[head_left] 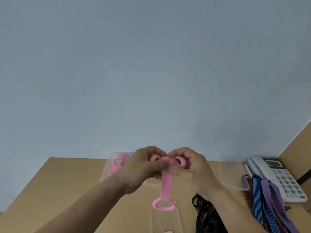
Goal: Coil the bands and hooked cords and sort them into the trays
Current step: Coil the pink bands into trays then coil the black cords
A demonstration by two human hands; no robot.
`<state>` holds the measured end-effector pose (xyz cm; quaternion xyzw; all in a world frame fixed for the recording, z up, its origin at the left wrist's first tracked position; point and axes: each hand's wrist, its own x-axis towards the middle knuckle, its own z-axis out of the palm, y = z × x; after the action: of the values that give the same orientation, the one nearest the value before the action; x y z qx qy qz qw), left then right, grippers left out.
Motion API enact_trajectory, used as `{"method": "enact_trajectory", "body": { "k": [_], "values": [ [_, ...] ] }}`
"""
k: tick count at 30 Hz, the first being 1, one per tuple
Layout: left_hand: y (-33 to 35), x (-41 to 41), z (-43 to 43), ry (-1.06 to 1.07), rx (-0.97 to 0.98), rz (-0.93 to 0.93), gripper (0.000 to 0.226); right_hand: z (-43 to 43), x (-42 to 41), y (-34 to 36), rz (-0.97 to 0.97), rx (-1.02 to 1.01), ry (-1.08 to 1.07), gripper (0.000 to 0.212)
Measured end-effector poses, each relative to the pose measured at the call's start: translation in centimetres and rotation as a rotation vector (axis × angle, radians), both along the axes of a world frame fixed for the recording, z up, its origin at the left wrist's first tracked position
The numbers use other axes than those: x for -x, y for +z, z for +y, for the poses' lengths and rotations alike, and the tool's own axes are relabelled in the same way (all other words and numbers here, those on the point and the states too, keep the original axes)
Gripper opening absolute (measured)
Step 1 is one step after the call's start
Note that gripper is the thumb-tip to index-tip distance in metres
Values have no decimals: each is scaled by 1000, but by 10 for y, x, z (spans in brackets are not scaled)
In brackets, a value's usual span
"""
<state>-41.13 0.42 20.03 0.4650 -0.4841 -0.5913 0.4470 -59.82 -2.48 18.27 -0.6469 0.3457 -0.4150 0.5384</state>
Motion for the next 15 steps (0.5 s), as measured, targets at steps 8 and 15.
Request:
{"method": "enact_trajectory", "body": {
  "k": [8,15],
  "values": [
    [-6,1,-3,5,196,-18,16,-5,-4,4,10,-118,-48,21],
    [-7,-1,-5,-29,137,-84,28,-4,-5,8,12,-45,-102,46]
  ]
}}
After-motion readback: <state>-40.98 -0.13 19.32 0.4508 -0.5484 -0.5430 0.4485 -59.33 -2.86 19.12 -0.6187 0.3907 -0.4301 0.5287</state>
